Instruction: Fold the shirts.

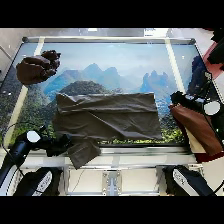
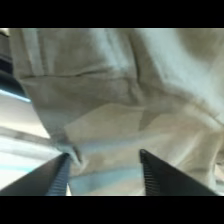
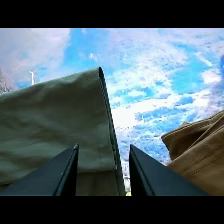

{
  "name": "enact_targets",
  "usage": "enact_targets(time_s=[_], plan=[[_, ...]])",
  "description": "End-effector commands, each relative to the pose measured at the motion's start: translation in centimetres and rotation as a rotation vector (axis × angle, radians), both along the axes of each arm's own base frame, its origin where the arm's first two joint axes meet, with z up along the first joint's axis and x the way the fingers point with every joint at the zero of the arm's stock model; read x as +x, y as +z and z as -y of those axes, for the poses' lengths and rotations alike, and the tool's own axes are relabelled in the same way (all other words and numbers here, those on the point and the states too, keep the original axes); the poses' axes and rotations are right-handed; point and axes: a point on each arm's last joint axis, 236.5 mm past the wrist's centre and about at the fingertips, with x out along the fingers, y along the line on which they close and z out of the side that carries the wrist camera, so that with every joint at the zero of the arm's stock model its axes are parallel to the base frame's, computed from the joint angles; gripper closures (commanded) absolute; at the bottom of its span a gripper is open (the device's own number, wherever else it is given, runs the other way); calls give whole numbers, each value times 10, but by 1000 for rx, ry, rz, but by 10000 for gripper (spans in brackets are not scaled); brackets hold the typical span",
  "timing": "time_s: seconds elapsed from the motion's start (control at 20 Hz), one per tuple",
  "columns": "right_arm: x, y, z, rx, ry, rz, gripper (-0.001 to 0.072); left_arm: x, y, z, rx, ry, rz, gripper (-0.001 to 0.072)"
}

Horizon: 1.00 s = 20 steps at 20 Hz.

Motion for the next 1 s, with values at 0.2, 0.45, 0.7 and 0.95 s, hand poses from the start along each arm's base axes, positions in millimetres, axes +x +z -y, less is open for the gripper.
enact_targets(time_s=[0.2,0.45,0.7,0.95], plan=[[-4,-2,-1,-4,8,-17,324,7,4,11,-35,-16,37,696],[-107,-79,2,-41,80,-496,325,2,4,12,-39,-55,32,696],[-186,-138,-30,88,104,-720,325,3,4,12,-38,-72,41,696],[-183,-153,-52,217,47,-684,324,3,6,15,-52,-94,55,696]])
